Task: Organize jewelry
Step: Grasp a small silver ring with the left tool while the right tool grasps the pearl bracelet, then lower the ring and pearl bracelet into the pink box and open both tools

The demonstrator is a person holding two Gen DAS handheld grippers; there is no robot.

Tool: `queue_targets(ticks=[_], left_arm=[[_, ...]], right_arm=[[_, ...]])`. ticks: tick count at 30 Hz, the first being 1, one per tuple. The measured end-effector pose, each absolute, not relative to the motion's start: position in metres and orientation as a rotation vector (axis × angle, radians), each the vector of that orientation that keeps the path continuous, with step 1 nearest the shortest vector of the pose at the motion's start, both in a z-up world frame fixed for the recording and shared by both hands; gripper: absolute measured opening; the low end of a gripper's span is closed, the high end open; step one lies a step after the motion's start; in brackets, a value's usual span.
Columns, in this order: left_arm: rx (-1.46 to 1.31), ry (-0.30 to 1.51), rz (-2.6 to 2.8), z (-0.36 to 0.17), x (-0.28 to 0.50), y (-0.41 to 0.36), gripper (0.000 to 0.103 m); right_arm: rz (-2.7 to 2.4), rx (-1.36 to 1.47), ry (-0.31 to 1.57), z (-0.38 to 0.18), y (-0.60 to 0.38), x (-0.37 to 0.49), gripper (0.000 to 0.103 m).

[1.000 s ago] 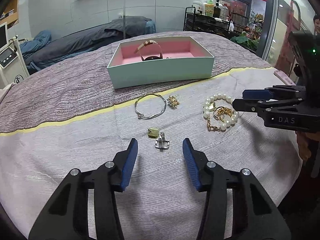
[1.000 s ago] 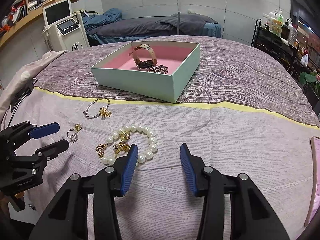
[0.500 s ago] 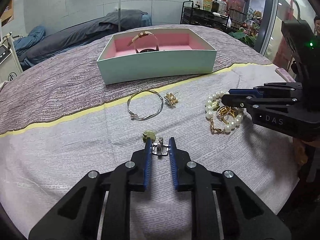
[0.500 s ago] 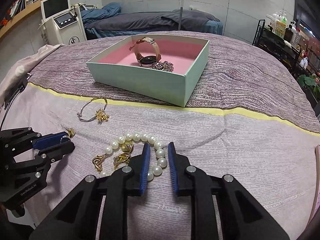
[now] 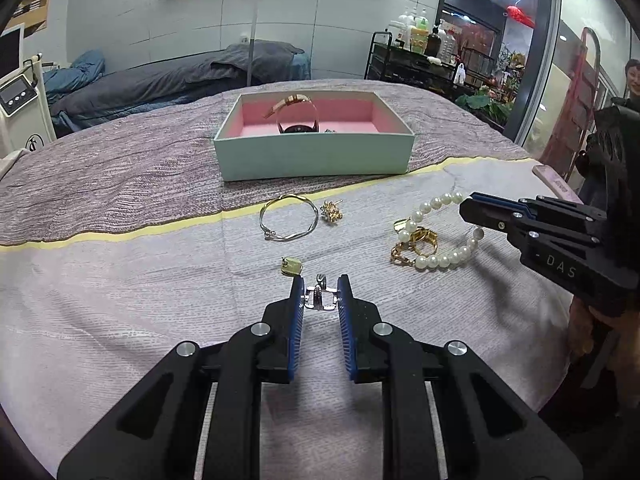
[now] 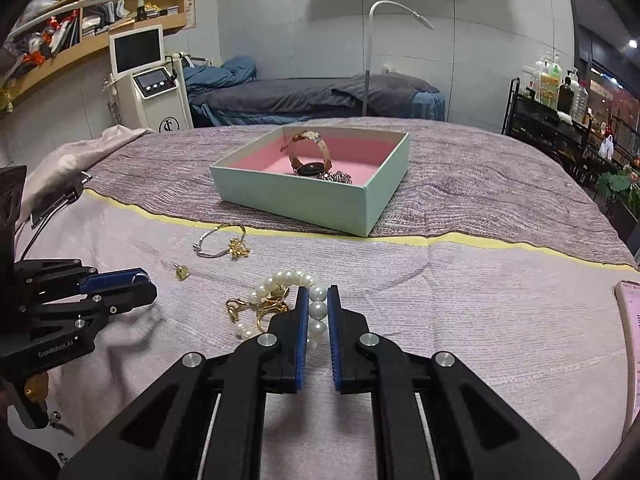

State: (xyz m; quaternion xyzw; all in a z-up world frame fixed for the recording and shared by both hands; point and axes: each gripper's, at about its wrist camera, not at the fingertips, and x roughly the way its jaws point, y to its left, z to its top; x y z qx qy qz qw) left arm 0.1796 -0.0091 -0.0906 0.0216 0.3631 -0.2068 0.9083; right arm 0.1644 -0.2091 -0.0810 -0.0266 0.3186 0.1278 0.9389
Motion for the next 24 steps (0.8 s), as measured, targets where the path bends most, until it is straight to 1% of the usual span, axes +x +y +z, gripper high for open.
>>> queue_targets(ticks=[6,12,24], left_arm=[[0.034,0.684,-0.445,-0.063,0.171,-0.007,0.017],[0.047,0.637,-0.457,-0.044,0.179,-0.014,0.017],[0.058,0.672,-0.451,-0.037,0.262,-0.018,0.017]], right_arm=[[0.306,-0.058,0.555,-0.049,-0.204,0.148,0.009],[0.334,-0.047,0.517,-0.022,-0.198,0.157,0.009],[0.355,0.063,0.581,-0.011,-0.202,0.239,0.009]])
